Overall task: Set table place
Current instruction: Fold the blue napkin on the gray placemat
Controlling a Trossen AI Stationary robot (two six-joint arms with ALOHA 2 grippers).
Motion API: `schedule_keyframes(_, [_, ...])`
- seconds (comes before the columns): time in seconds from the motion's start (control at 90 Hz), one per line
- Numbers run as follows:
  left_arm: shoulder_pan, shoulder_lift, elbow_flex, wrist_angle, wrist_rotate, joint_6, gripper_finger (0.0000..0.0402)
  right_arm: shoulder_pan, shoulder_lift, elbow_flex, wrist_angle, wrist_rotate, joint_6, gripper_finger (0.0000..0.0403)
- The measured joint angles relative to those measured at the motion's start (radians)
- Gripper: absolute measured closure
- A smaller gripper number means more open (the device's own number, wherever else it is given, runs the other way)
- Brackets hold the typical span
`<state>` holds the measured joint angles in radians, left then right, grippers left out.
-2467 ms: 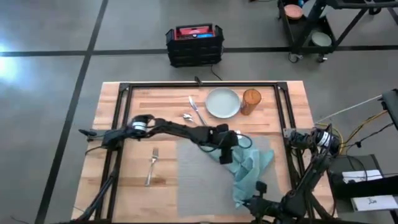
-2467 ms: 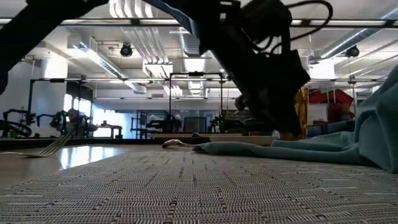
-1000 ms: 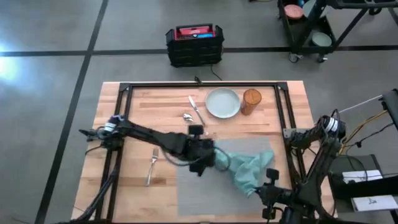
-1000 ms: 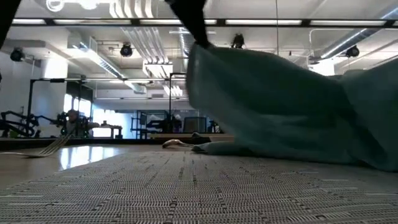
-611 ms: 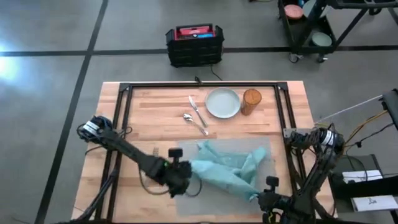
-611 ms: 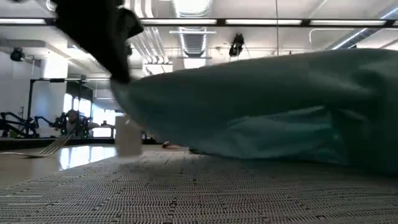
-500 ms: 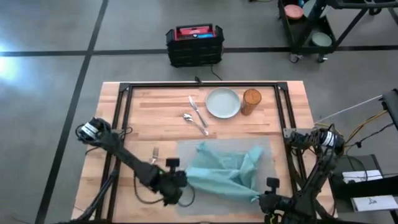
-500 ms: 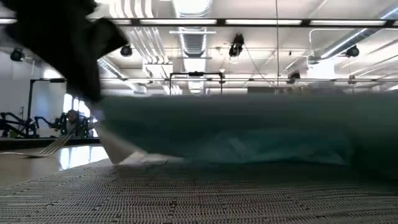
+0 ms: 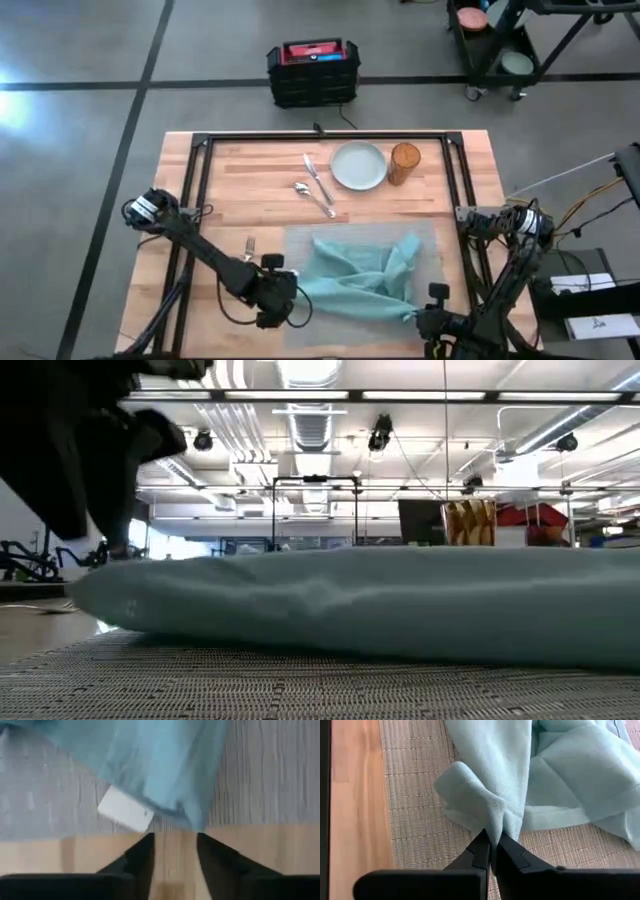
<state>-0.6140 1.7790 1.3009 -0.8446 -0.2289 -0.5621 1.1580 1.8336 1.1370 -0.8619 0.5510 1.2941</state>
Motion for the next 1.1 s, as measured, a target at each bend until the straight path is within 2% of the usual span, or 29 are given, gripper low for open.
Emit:
schedule_keyframes(0.111, [0.008,-0.015,0.029,-0.024,-0.139,-0.024,0.0192,0.000,0.000,-0.005,0.008,0.002,0.008,0.0403])
schedule_keyframes(0.178, [0.029,-0.026,0.020,0.010,-0.173,-0.072,0.0179,0.000,0.000,-0.006,0.008,0.003,0.016,0.0403])
schedule_keyframes(0.267, [0.069,-0.031,-0.034,0.066,-0.156,-0.126,0.0172,0.000,0.000,-0.005,0.009,0.017,0.018,0.0403])
schedule_keyframes(0.444, [0.096,-0.024,-0.165,0.305,-0.018,-0.102,0.0182,0.000,0.000,-0.006,0.015,0.025,0.026,0.0403])
schedule_keyframes(0.567, [0.096,-0.024,-0.223,0.471,-0.023,-0.072,0.0193,0.000,0.000,-0.009,0.015,0.026,0.030,0.0403])
schedule_keyframes(0.756, [0.115,-0.024,-0.233,0.448,-0.131,-0.054,0.0210,0.000,0.000,-0.010,0.014,0.028,0.017,0.0403])
schedule_keyframes(0.989, [0.167,0.011,-0.243,0.479,-0.111,0.030,0.0230,0.000,0.000,-0.014,0.013,0.036,0.016,0.0403])
schedule_keyframes(1.1, [0.186,0.030,-0.245,0.497,-0.035,0.033,0.0238,0.000,0.000,-0.014,0.014,0.036,0.051,0.0403])
